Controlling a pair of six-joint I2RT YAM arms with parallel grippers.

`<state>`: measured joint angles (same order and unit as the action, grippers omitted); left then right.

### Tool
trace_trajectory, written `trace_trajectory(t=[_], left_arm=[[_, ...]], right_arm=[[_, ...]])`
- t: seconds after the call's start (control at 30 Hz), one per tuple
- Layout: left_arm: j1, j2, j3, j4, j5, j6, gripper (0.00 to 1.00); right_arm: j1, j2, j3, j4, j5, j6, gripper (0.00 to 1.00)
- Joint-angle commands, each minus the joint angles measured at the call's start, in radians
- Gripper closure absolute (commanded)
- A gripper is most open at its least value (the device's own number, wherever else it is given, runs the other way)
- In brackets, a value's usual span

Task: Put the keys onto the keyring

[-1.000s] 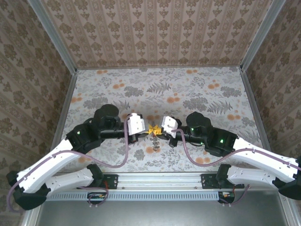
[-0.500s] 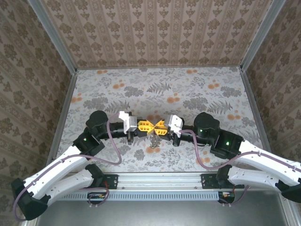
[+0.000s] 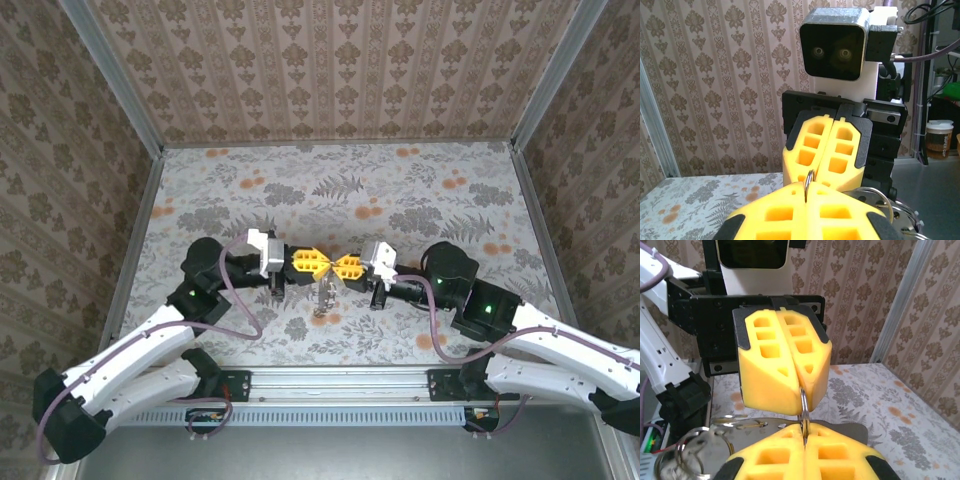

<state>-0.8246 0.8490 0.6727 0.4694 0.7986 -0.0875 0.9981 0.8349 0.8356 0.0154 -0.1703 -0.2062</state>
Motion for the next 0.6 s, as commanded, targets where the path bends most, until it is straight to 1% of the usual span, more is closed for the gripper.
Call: trace_trajectory(t=[0.0, 0.03, 0.07, 0.13, 0.23, 0.3, 0.37, 0.47, 0.57], left_arm=[[-0.066, -0.013, 0.144, -0.304, -0.044, 0.157, 1.00], [-0.086, -0.013, 0.199, -0.454, -0.082, 0.222, 1.00], [-0.102, -0.013, 0.253, -0.585, -0.123, 0.276, 0.94], [-0.122, -0.005, 0.349, -0.788, -0.214, 0.348, 0.83], [-0.145, 0.030, 0.475, -1.009, -0.321, 0.419, 0.72], [-0.180, 0.060, 0.539, -1.109, -0.391, 0.454, 0.70], [-0.215, 0.093, 0.581, -1.170, -0.457, 0.479, 0.70], [-0.233, 0.122, 0.609, -1.210, -0.508, 0.494, 0.69], [-0.233, 0.138, 0.611, -1.226, -0.530, 0.503, 0.69]], right_arm=[[-0.001, -0.002, 0.012, -0.009, 0.002, -0.007, 1.00], [-0.002, -0.002, 0.018, -0.021, 0.014, -0.011, 1.00], [-0.003, -0.003, 0.023, -0.032, 0.027, -0.017, 1.00], [-0.004, 0.002, 0.033, -0.055, 0.044, -0.025, 1.00], [-0.003, 0.032, 0.060, -0.099, 0.047, -0.033, 1.00], [-0.002, 0.053, 0.072, -0.117, 0.046, -0.033, 1.00], [-0.002, 0.065, 0.081, -0.126, 0.048, -0.034, 1.00], [0.000, 0.068, 0.083, -0.125, 0.044, -0.033, 1.00], [-0.001, 0.066, 0.083, -0.130, 0.036, -0.035, 1.00]])
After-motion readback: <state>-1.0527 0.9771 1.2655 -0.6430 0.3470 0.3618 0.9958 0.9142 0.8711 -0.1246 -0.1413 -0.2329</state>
